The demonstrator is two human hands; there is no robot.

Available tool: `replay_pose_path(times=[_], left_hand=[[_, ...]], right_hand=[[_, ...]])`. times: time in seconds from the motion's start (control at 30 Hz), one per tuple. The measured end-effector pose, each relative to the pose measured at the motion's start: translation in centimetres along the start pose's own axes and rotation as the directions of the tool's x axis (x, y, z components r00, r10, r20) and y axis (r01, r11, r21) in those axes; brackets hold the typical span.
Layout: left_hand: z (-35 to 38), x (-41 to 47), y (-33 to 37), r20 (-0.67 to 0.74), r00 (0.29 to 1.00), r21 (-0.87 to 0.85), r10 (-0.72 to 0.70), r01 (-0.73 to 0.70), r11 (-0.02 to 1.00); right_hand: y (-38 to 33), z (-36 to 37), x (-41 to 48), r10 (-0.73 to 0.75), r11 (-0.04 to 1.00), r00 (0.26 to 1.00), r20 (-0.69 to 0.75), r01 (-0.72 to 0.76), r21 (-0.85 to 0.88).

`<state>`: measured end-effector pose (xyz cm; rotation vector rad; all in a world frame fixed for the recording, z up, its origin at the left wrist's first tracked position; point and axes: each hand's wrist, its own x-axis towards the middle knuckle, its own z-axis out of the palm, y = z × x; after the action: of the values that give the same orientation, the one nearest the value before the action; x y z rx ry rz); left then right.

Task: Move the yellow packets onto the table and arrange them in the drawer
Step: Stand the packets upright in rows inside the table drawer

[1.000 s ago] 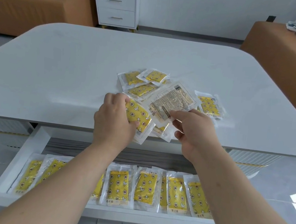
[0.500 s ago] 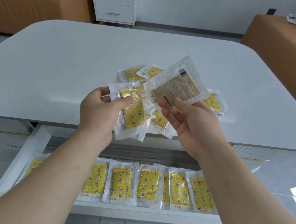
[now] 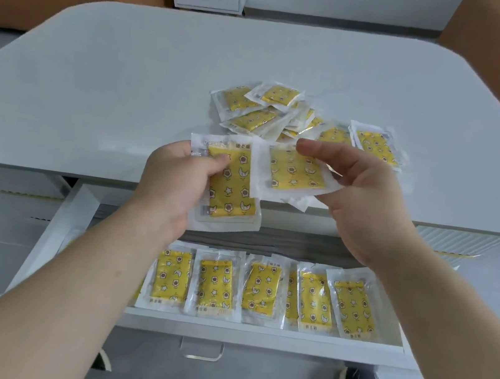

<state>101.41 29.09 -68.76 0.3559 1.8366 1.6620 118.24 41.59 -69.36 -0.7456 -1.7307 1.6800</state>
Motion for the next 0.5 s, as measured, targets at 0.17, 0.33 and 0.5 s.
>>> replay_pose_path(times=[0.17,0.33,0.5], left_hand=[[-0.3,0.3,-0.2,0.023,1.000,0.058,0.008,-0.009,0.998],[-0.1,0.3,-0.6,0.051,0.998,0.082,-0.029,0.024,0.996],[-0.3,-0.1,-0.9,0.195,0.980,0.288,-0.040,-0.018,0.957]], right_hand=[[0.4,-0.5,-0.3,0.054,0.994,0.996,0.068,-0.061,0.093],[-0.1,-0.6,-0.7,0.111,0.980,0.993,0.041,-0.117,0.159],[0.4,-0.8,-1.1,-0.050,0.982,0.997,-0.063,0.037,-0.187]])
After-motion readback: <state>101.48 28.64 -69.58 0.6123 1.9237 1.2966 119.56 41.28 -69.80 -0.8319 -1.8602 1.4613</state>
